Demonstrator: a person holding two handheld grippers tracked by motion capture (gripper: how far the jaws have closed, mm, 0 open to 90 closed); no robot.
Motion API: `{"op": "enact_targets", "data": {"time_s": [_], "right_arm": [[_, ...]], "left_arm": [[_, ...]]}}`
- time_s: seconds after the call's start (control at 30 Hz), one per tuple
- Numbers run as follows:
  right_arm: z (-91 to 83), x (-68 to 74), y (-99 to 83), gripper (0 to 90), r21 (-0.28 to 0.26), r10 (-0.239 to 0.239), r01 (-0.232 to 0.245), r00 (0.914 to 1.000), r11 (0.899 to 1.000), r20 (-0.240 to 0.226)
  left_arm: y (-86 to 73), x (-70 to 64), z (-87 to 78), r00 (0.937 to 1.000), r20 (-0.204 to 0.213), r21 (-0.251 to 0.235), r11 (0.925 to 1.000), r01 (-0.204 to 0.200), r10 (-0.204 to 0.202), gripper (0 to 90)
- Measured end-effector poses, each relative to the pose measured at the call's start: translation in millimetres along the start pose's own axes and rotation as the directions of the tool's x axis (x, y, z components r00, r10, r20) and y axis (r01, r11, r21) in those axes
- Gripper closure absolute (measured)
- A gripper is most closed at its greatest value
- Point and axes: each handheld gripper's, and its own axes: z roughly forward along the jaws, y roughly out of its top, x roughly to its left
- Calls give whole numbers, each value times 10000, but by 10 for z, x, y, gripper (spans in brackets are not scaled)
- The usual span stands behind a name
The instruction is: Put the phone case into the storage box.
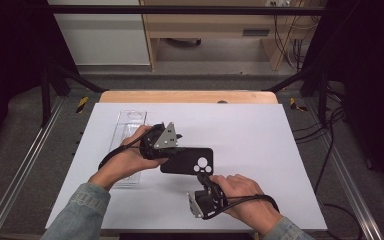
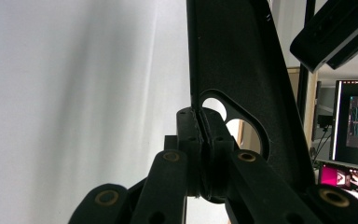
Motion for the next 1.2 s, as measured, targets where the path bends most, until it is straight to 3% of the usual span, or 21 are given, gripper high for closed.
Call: {"op": "enact_targets", "data": {"time_s": [0.47,0.9,1.2], "right_arm": [[10,-7,36,876,57,-23,23,10000,10000,-21],[7,-11,53,876,41,-61,61,10000,10000,-17],[1,-37,71,876,31,-187,187,9998,9998,-50]], "left_arm": [[0,-25,46,9985,413,515,9979,-388,367,626],[61,-16,90,9942,897,676,9955,-657,595,679],[141,14,120,9839,1397,990,9870,-1262,1118,725]]}}
